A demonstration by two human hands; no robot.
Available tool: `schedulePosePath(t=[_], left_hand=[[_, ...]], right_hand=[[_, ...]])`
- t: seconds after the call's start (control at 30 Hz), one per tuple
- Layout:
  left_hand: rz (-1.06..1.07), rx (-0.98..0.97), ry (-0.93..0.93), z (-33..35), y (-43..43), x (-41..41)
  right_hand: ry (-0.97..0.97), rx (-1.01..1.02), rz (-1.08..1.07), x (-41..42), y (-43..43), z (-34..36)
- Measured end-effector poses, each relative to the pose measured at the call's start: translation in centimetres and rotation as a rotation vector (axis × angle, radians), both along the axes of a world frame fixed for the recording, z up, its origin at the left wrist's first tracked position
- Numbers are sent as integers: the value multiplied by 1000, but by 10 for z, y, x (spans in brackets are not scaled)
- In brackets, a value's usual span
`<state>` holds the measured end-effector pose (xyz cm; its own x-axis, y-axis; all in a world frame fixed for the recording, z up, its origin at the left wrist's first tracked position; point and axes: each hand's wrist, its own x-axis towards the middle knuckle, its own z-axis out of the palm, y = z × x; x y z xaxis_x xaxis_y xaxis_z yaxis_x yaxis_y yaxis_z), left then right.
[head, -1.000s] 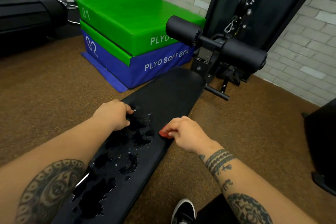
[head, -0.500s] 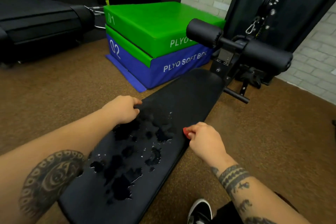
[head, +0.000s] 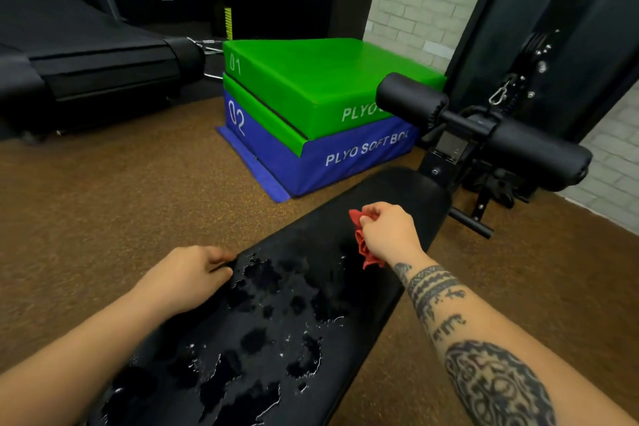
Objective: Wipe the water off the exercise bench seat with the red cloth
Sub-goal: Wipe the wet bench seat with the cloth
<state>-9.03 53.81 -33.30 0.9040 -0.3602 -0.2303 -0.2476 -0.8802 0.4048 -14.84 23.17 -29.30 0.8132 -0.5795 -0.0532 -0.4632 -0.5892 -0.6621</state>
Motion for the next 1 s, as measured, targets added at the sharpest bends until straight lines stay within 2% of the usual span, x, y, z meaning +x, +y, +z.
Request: schedulePosePath(t=[0.23, 0.4, 0.6, 0.73, 1.0], left_hand=[[30, -74, -60, -12, -13, 14], [-76, -104, -104, -16, -40, 19], [-98, -80, -123, -17, -58, 32], [-74, -50, -81, -17, -62, 41], [-99, -21, -94, -14, -61, 40]], right_hand=[[-63, -110, -5, 70, -39, -36], [-36, -248, -88, 115, -69, -37], [254, -460, 69, 157, -82, -47], [278, -554, 168, 154, -71, -44], [218, -493, 350, 126, -9, -38]])
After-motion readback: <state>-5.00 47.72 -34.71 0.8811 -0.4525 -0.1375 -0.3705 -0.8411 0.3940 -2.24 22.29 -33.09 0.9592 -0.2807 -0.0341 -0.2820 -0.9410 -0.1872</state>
